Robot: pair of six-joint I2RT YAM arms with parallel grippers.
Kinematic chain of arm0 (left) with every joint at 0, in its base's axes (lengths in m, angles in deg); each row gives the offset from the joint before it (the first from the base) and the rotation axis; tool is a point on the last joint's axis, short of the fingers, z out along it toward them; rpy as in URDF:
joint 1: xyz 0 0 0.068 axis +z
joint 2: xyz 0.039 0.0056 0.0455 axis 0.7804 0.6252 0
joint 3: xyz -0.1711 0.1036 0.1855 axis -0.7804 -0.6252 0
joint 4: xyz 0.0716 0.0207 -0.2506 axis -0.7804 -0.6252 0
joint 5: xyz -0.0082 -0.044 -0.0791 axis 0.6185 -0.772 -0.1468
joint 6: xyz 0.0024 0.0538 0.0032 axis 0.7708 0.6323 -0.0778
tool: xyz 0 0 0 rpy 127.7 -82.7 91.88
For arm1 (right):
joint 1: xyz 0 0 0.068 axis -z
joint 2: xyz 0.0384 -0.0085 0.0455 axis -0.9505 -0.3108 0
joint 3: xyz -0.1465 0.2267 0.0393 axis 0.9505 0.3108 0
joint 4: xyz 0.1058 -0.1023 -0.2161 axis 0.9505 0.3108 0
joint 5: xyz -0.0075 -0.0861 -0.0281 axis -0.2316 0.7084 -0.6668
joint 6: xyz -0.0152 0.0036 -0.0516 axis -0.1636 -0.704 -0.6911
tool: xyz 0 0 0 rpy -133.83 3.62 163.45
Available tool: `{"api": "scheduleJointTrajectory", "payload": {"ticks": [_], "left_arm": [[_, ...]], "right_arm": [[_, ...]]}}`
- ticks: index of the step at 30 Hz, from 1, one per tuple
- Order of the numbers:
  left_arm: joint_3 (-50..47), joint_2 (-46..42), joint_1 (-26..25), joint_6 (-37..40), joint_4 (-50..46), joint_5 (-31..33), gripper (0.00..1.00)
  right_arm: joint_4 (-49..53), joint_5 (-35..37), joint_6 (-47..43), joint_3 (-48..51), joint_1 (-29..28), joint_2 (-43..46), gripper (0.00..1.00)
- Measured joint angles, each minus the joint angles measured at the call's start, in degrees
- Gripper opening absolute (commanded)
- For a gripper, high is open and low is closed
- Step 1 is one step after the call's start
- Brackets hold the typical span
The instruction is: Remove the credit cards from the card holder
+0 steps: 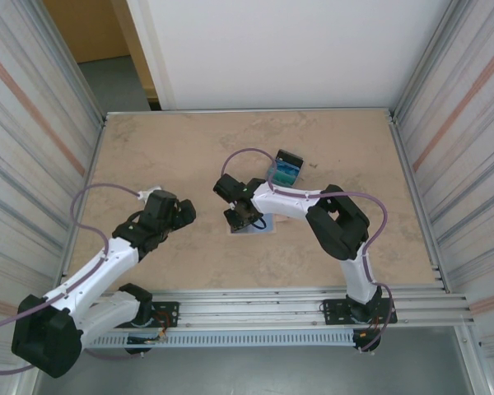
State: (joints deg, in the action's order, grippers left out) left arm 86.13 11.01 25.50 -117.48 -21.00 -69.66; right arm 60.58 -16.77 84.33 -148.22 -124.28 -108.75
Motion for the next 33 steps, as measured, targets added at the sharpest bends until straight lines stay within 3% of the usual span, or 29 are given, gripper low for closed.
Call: {"api": "scheduleJointTrajectory", "payload": {"ticks": [6,25,33], "left_arm": [[0.11,0.57,0.00,0.52,0.17,-0.81,0.99],[2.69,5.38,-1.70,1.88,1.97,-2.58,0.99],[2.95,5.99,-3.06,1.92,2.40,-2.51,0.99]], "right_arm": [[0.00,0.63,0.00,0.00,0.00,0.00,0.33],[-0.44,1.42,0.35,1.03,1.44,0.68,0.02],[-1.49,0.76,0.94,3.72,1.79,2.93,0.02]]}}
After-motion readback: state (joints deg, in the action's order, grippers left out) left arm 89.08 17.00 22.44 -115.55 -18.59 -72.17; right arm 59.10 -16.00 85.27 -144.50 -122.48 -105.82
